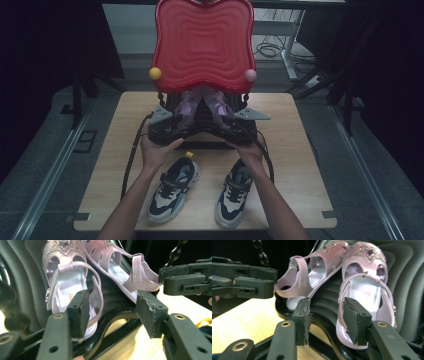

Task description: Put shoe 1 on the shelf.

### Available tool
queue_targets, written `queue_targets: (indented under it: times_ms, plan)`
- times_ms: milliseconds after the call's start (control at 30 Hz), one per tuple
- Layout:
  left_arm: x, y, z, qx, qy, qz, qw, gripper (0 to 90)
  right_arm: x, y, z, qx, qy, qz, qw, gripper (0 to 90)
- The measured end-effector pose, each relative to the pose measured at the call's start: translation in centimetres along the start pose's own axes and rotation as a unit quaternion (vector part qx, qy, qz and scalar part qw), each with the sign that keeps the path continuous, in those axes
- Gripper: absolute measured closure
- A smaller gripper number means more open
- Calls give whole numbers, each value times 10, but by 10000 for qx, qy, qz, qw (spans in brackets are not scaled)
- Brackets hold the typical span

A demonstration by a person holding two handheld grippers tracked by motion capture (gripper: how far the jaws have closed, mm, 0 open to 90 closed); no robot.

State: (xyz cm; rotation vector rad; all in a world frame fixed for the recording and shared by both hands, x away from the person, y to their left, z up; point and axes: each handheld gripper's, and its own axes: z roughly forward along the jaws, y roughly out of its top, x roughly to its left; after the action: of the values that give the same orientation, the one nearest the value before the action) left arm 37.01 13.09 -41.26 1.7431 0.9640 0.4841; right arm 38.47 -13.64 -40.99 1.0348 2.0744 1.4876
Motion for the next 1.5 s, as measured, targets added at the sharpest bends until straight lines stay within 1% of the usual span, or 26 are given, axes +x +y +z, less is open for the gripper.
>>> queue_targets:
  times_ms: [67,100,267,367,467,633,733,867,967,1200,1300,1367,1500]
  plan:
    - [1,-2,-3,44,-28,-12,10000,473,0,-2,-3,-13,60,-13,10000,571]
    - [1,-3,-5,57,-36,-19,10000,476,-1,-2,-5,14,112,-64,9999,573]
    - [2,-10,-13,167,-35,-73,9998,496,0,-4,-13,17,155,-76,9998,577]
    - [2,-15,-17,272,-8,-47,9996,512,0,-7,-21,24,162,-122,9998,579]
    - [1,-20,-21,348,-10,-85,9994,522,-1,-10,-29,40,174,-200,9996,579]
    - [-1,-30,-28,417,-85,-128,9990,534,-3,-17,-42,0,132,-222,9997,584]
    - [-4,-37,-32,497,-131,-106,9986,536,-4,-23,-49,-5,153,-238,9996,584]
    - [-6,-42,-39,508,-187,-100,9985,536,-5,-32,-58,-43,150,-218,9996,584]
    - [-8,-47,-42,574,-221,-81,9981,538,-5,-37,-63,-16,167,-216,9996,584]
    - [-11,-56,-51,572,-270,-132,9979,533,-5,-46,-73,33,250,-237,9994,583]
    - [-12,-60,-56,599,-301,-140,9977,529,-7,-51,-78,49,286,-241,9993,582]
    - [-12,-63,-60,620,-303,-136,9975,527,-8,-56,-82,86,319,-188,9993,582]
    - [-12,-70,-68,628,-308,-201,9973,525,-11,-63,-87,102,323,-195,9992,581]
